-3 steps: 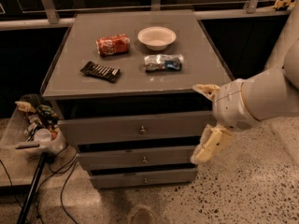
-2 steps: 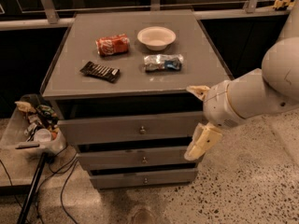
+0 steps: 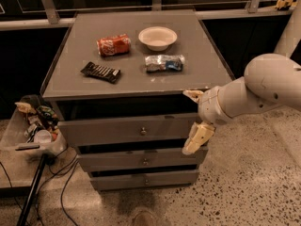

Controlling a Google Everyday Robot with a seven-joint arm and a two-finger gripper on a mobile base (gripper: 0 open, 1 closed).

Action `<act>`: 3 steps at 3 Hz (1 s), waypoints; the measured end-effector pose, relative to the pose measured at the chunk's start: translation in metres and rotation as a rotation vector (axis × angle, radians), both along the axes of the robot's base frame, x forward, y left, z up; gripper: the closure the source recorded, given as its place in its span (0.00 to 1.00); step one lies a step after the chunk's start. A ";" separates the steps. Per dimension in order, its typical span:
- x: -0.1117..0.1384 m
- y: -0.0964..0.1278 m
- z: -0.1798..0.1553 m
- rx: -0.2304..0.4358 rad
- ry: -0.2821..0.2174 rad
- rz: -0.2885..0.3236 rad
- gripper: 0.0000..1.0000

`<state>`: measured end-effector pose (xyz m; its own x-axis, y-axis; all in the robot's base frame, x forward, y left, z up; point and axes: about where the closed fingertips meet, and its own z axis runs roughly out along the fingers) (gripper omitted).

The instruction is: Open top drawer

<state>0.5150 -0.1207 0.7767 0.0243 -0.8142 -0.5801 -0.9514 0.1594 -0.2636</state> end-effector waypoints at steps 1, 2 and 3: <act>0.000 0.000 0.000 0.000 0.000 0.000 0.00; 0.003 0.006 -0.016 -0.005 0.032 0.009 0.00; 0.010 0.008 -0.041 -0.005 0.078 0.007 0.00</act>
Offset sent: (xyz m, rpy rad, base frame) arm 0.0080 0.0097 -0.0386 -0.0101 0.0748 0.0135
